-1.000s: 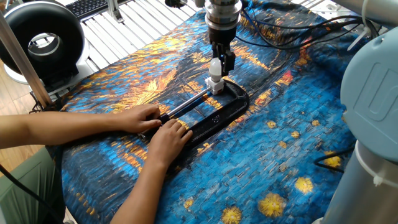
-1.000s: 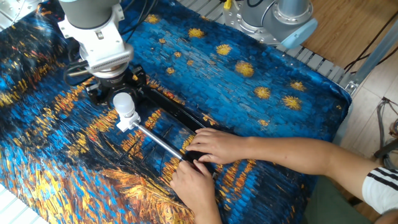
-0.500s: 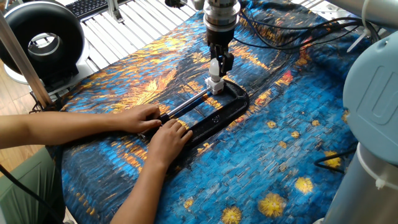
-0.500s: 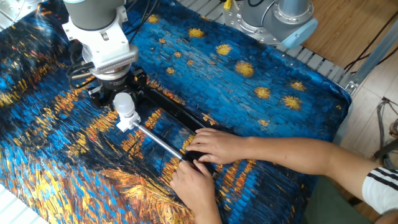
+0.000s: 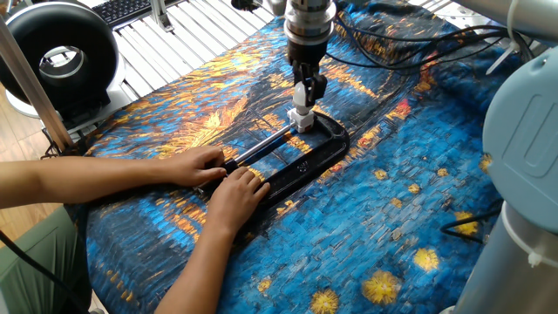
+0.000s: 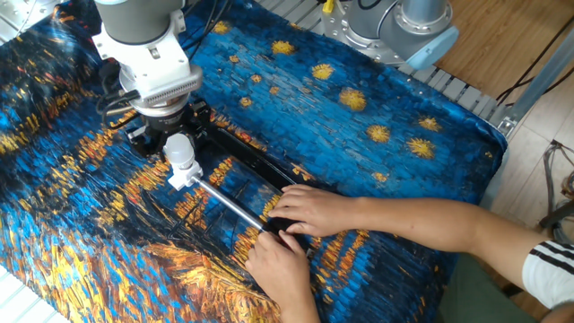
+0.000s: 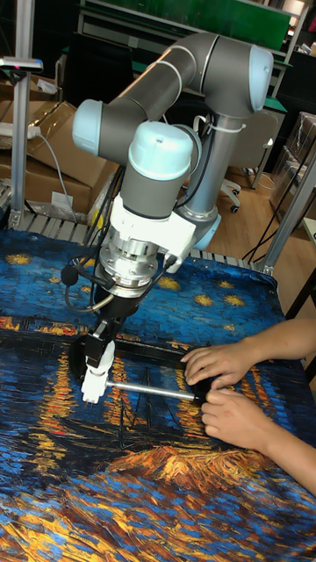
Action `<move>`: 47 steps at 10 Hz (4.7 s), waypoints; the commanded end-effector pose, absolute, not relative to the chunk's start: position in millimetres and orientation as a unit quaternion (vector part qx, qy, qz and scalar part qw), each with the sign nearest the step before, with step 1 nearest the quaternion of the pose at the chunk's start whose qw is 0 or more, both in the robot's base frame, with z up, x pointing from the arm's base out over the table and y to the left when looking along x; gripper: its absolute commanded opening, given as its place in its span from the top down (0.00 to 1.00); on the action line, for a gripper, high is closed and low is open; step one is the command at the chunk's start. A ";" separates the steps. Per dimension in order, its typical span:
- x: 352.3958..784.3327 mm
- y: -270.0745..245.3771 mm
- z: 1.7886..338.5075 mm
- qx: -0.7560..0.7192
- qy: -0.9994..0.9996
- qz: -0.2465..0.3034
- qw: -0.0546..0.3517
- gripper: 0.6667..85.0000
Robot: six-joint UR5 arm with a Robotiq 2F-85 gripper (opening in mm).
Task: Install the light bulb by rotating it
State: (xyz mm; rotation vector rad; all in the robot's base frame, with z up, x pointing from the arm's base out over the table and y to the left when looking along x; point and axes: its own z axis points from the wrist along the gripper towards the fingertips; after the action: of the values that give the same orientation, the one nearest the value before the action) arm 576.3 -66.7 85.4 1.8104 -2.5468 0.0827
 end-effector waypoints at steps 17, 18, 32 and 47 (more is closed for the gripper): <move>591.0 -69.1 83.7 0.379 -0.924 0.000 -0.051 0.60; 591.2 -73.1 90.0 0.368 -0.929 -0.001 -0.046 0.61; 583.3 -73.8 85.1 0.293 -0.956 -0.018 -0.008 0.15; 605.2 -56.5 93.9 0.632 -0.773 0.056 -0.029 0.17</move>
State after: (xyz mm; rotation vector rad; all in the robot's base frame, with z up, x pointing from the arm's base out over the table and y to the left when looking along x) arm 599.8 -59.5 93.8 1.9127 -2.5216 0.1738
